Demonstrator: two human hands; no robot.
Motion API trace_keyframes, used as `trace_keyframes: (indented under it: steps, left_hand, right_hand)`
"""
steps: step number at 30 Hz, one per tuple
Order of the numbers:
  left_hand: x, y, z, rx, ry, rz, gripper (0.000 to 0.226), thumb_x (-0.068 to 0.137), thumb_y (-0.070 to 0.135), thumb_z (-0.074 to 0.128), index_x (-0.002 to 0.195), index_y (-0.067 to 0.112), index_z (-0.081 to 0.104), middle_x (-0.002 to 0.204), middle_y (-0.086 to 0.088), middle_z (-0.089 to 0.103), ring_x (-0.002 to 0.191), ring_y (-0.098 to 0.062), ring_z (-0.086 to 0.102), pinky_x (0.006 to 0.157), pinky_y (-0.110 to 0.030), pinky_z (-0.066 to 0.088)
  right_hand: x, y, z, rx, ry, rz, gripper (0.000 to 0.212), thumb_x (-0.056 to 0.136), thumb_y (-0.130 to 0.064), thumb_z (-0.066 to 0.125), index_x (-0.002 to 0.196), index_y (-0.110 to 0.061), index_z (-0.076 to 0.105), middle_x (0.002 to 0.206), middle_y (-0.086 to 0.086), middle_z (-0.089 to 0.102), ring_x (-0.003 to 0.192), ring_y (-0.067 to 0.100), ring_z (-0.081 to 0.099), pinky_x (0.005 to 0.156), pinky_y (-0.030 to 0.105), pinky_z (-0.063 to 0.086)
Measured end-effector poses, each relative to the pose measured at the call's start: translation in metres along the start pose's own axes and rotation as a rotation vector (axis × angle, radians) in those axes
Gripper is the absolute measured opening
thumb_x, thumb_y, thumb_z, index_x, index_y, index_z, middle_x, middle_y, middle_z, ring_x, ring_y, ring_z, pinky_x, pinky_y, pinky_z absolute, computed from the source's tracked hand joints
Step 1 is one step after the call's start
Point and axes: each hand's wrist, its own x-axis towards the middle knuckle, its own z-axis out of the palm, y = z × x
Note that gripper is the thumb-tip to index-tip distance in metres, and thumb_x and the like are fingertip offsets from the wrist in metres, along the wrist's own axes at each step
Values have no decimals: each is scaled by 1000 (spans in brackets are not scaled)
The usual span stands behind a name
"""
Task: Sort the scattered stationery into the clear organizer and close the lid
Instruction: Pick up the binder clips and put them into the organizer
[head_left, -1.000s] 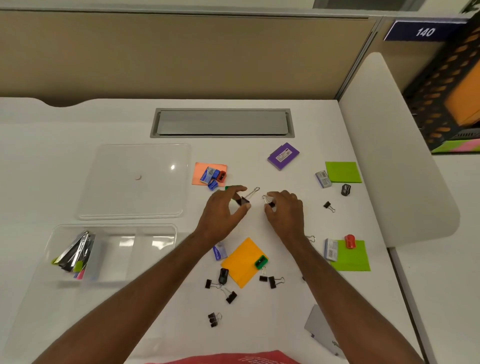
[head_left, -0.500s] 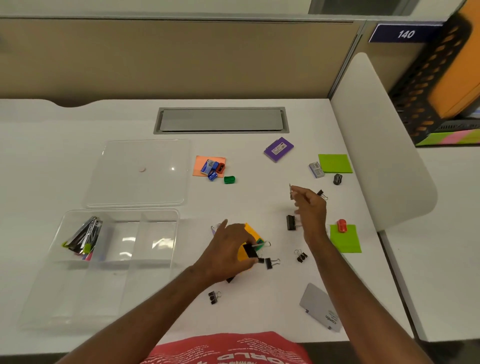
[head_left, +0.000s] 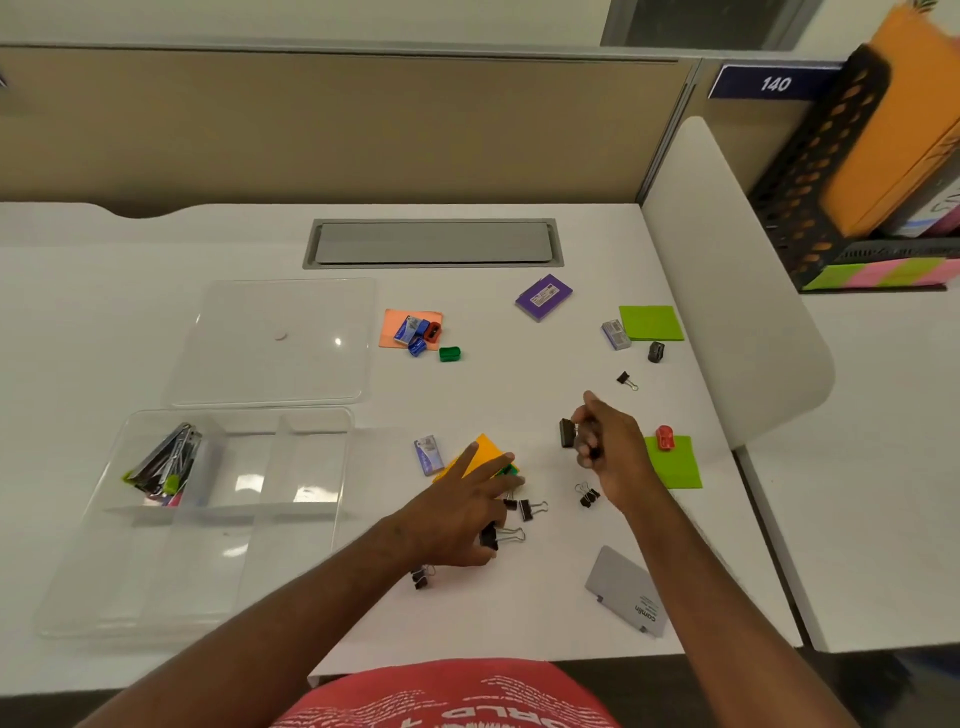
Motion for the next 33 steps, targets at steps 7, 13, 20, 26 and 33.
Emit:
trace_keyframes:
  steps: [7,13,20,26,33]
  left_hand:
    - [6,2,7,42,3,22,31,87,40,63,110,20,70,142,2,53,151,-24,20,121,-60,7]
    - [7,5,6,10,62,-17,31,90,36,60,114,20,70,129,2,62,145,-22,33,121,-53,15]
    - [1,5,-1,-61,244,-59,34,84,46,65,107,21,71,114,5,65,132,-17,45,121,-46,22]
    - [-16,4,-9,-356,387,-192,34,81,45,75,108,25,70,117,9,64,140,-12,39,121,-39,23]
    - [-30,3,-32,-1087,525,-570,23,78,27,84,99,28,74,112,13,69,120,2,55,101,-27,42]
  right_hand:
    - [-17,25,-29,-1044,-193,-334,7,81,-34,74,77,-34,68,49,-13,51,46,2,45,49,21,32]
    - [-31,46,-31,-1409,-245,-388,21,81,-43,69,100,-45,60,65,-10,56,66,2,50,52,22,27]
    - [-29,60,-17,-1537,-275,-541,33,86,-49,64,118,-43,56,97,-7,69,95,16,62,69,27,34]
    - [-25,68,-9,-1607,-285,-621,31,89,-51,58,118,-39,54,105,-4,69,101,19,62,72,29,37]
    - [-21,70,-6,-1582,-223,-652,17,92,-44,51,103,-33,57,91,-4,70,86,19,63,64,29,31]
